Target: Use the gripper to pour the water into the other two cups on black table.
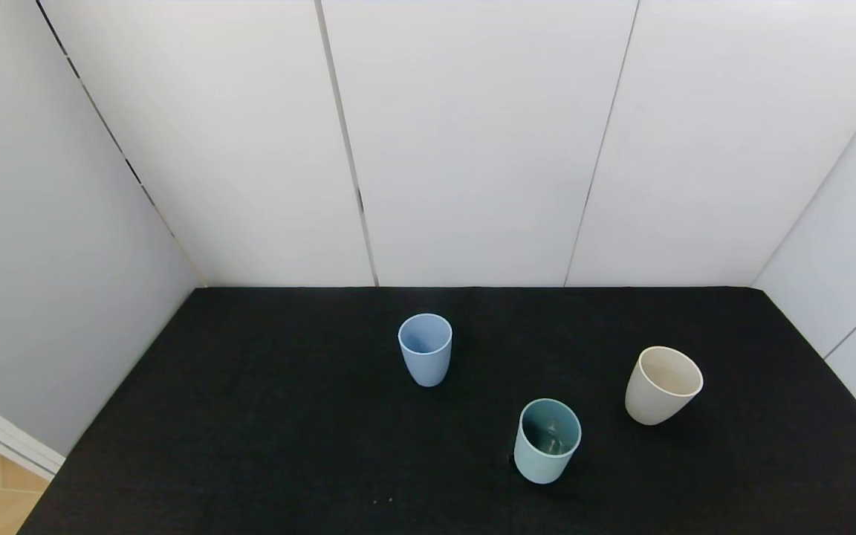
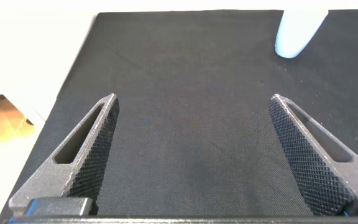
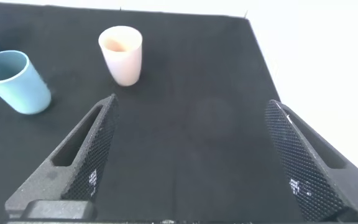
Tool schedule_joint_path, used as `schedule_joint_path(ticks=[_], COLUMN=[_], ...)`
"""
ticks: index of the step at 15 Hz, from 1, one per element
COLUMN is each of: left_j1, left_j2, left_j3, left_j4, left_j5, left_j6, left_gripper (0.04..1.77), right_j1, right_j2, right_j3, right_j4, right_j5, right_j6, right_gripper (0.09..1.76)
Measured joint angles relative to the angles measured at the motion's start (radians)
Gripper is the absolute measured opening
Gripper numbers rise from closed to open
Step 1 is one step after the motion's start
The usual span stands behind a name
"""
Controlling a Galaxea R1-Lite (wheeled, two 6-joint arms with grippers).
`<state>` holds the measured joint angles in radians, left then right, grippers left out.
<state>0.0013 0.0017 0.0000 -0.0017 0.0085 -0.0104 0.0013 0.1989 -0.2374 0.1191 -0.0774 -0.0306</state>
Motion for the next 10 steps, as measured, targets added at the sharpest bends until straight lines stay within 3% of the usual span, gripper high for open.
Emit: schedule_joint_path(ticks=[4, 7, 10], left_j1=[0.0, 0.0, 0.0], left_j2=[0.0, 0.0, 0.0], left_j3=[0.0, 0.0, 0.0], left_j4=[0.0, 0.0, -0.001], left_j5=[0.0, 0.0, 0.0], left_j6=[0.0, 0.0, 0.0], left_gripper=[1.72, 1.72, 1.72], right_j1=[-0.006, -0.006, -0.006], right_j2=[-0.137, -0.184, -0.198], right_j3=[0.09, 0.191, 0.231], right_j4=[-0.018, -0.174, -0.131], right_j5=[-0.008, 0.018, 0.06], right_j6=[-0.006, 0.009, 0.013], right_gripper=[1.7, 1.7, 1.7])
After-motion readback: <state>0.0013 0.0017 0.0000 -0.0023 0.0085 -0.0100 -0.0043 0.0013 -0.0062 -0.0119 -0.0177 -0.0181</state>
